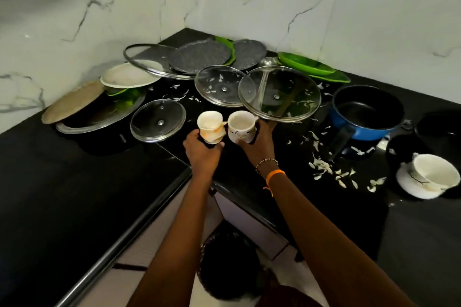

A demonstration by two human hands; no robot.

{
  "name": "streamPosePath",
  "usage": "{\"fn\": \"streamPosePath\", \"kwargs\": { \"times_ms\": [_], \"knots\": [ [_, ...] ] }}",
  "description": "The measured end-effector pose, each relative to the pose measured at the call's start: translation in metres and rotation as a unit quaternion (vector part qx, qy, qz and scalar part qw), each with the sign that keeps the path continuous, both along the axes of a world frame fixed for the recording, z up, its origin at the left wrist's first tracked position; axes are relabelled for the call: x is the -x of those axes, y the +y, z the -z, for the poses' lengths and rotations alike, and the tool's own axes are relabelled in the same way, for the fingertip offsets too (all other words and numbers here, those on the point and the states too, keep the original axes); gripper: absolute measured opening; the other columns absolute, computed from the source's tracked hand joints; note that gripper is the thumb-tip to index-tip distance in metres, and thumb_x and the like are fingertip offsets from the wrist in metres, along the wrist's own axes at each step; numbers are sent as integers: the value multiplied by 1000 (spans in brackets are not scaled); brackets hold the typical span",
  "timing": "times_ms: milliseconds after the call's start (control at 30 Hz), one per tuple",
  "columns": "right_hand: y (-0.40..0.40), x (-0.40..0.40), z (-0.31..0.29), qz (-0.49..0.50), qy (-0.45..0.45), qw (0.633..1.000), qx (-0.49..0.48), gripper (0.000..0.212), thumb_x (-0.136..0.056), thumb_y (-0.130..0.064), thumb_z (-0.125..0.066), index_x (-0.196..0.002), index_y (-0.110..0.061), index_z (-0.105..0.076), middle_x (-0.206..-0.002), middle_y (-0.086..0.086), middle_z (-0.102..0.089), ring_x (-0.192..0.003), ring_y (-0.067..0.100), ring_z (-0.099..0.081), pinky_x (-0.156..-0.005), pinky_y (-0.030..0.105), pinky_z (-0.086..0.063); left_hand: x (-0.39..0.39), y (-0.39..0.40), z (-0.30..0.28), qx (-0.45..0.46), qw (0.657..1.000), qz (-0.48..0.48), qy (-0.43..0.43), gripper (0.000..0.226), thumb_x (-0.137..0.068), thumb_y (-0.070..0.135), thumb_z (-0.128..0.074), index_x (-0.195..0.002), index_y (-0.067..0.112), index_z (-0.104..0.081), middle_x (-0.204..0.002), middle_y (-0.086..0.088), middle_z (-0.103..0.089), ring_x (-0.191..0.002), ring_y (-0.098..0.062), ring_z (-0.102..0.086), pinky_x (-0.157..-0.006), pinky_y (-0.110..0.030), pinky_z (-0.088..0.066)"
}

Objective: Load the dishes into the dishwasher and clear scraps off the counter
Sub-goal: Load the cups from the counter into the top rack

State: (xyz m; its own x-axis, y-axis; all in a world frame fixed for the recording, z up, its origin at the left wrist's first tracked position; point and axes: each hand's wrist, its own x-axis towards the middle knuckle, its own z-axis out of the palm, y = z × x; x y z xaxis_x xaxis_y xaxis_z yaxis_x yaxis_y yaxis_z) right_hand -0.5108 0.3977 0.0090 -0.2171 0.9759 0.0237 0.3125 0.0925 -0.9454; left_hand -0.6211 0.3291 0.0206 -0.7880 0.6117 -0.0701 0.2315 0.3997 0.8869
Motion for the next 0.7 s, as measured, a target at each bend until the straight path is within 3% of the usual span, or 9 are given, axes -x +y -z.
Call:
{"fn": "streamPosePath", "kwargs": {
  "times_ms": [167,267,400,467,600,700],
  "knots": [
    [3,11,3,8,23,1000,5,75,-64,-8,-81,-127,1,-42,-126,16,-54,-116,27,-53,-90,27,-44,16,10,6,-15,999,41,-1,95,-68,16,-80,-146,16,-25,-148,-7,-35,-135,-25,-35,-111,-46,-32],
    [-3,6,-1,22,24,999,4,69,-62,-10,-83,-119,0,-46,-120,13,-58,-107,22,-57,-82,20,-43,22,12,8,-29,997,71,22,85,-67,18,-78,-141,22,-36,-138,-4,-49,-129,-22,-44,-108,-46,-35],
    [-25,-5,-3,41,34,999,-5,70,-58,-13,-86,-117,-3,-48,-118,11,-58,-101,16,-56,-86,27,-47,21,10,6,-6,996,72,51,77,-59,32,-83,-127,17,-51,-126,-12,-52,-119,-30,-50,-102,-47,-40],
    [-42,-13,-3,63,34,997,-12,72,-58,-12,-86,-118,-2,-48,-119,11,-58,-101,13,-54,-83,24,-45,17,2,4,-39,996,82,23,76,-57,29,-85,-122,14,-50,-123,-11,-51,-114,-27,-51,-97,-43,-45],
    [-80,-29,-3,141,37,989,-30,73,-57,-10,-86,-118,2,-46,-119,15,-52,-107,22,-54,-82,19,-43,2,-23,-5,-114,981,156,-18,67,-63,16,-83,-118,17,-44,-117,-3,-55,-102,-16,-56,-74,-16,-43],
    [-115,-47,-1,191,58,979,-42,73,-59,-10,-85,-119,-1,-44,-118,13,-46,-107,20,-49,-81,5,-40,-19,-43,-13,-149,962,228,-30,66,-62,19,-83,-112,23,-42,-112,4,-54,-99,-12,-56,-78,-19,-46]
  ]
}}
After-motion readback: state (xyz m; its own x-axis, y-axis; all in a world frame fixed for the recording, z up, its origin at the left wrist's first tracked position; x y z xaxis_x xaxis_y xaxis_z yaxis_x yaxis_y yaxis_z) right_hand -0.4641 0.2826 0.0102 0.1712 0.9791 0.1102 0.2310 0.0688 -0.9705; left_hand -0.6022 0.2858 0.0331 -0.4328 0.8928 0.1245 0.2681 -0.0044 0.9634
